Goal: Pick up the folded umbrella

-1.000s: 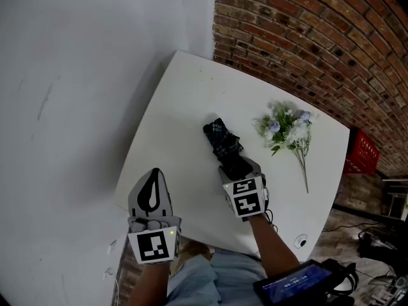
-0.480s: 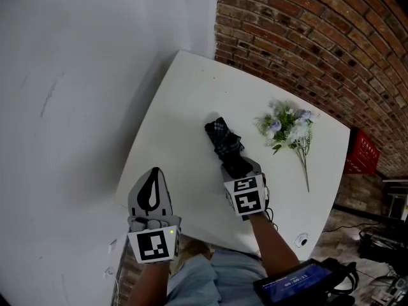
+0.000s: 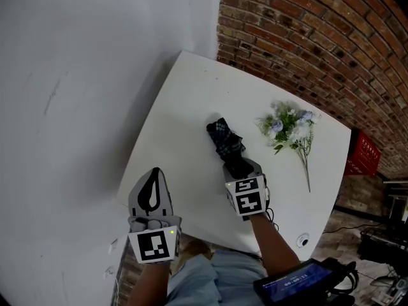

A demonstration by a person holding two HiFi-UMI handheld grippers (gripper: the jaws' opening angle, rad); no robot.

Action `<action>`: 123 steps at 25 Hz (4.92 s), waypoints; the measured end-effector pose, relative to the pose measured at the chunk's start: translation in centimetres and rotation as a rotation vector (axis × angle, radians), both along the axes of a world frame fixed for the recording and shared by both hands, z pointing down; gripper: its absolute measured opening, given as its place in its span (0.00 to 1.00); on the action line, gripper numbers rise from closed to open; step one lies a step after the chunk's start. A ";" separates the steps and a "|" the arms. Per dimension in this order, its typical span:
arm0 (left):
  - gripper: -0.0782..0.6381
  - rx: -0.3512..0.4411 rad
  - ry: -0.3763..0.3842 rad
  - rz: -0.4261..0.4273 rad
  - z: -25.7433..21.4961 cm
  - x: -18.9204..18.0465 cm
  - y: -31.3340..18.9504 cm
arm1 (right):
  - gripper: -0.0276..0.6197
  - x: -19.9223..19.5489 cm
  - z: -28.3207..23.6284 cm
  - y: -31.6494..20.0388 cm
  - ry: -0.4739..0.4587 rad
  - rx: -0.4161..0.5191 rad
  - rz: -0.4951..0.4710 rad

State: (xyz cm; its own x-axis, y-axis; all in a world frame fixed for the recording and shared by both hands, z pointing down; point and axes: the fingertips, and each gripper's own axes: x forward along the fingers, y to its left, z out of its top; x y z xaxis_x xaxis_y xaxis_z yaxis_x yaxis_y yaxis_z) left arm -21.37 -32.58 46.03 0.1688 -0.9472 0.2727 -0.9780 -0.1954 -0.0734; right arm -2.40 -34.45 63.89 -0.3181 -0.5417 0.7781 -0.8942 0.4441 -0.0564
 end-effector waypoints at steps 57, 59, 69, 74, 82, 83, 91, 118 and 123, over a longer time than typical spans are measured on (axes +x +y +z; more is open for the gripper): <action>0.12 0.147 -0.021 0.032 -5.8 0.4 2.7 | 0.33 -0.9 -13.2 -0.3 -0.113 0.342 0.011; 0.12 0.160 -0.018 0.037 -6.3 0.5 2.9 | 0.33 -1.0 -14.1 0.0 -0.116 0.362 0.013; 0.12 0.223 -0.004 0.067 -9.0 1.0 4.2 | 0.33 -0.9 -18.5 2.0 -0.130 0.468 0.029; 0.12 0.249 0.008 0.076 -10.1 1.0 5.6 | 0.34 -1.0 -20.8 3.4 -0.137 0.519 0.037; 0.12 0.293 0.011 0.081 -11.8 0.4 7.1 | 0.34 -1.6 -24.7 5.5 -0.155 0.607 0.041; 0.12 0.296 0.008 0.081 -12.1 0.3 7.3 | 0.34 -1.6 -25.1 5.8 -0.157 0.617 0.041; 0.12 0.324 0.006 0.082 -13.7 0.0 8.5 | 0.34 -2.1 -28.0 7.4 -0.175 0.685 0.042; 0.12 0.503 0.010 0.054 -22.0 0.1 13.0 | 0.34 0.1 -37.6 13.6 -0.213 0.963 0.028; 0.12 0.511 0.001 0.064 -22.4 0.7 14.0 | 0.34 0.2 -37.4 14.5 -0.217 0.959 0.032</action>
